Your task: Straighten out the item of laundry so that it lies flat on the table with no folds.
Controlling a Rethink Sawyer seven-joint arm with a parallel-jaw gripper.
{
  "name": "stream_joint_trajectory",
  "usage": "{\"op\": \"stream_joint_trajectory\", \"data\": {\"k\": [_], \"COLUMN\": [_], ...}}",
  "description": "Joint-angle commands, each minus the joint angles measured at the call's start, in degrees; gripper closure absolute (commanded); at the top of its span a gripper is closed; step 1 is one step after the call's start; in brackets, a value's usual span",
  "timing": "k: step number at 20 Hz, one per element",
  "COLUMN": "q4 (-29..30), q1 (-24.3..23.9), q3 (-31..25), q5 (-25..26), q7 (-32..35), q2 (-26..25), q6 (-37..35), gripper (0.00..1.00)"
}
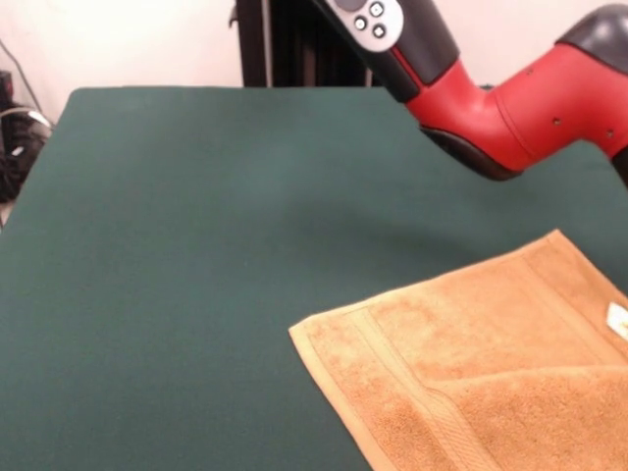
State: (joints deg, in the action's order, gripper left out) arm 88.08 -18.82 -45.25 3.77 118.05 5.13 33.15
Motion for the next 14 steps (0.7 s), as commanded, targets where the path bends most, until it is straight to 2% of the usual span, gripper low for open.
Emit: {"op": "stream_joint_trajectory", "data": {"k": [1,14], "q4": [3.4,4.0], "q1": [3.1,3.0], "q3": [6.3,8.1], "q5": [-5.1,-3.0], "q7": [9.9,11.3], "q2": [1.7,2.5], "q6": [1.7,1.9], "gripper": [0.00,0.00]}}
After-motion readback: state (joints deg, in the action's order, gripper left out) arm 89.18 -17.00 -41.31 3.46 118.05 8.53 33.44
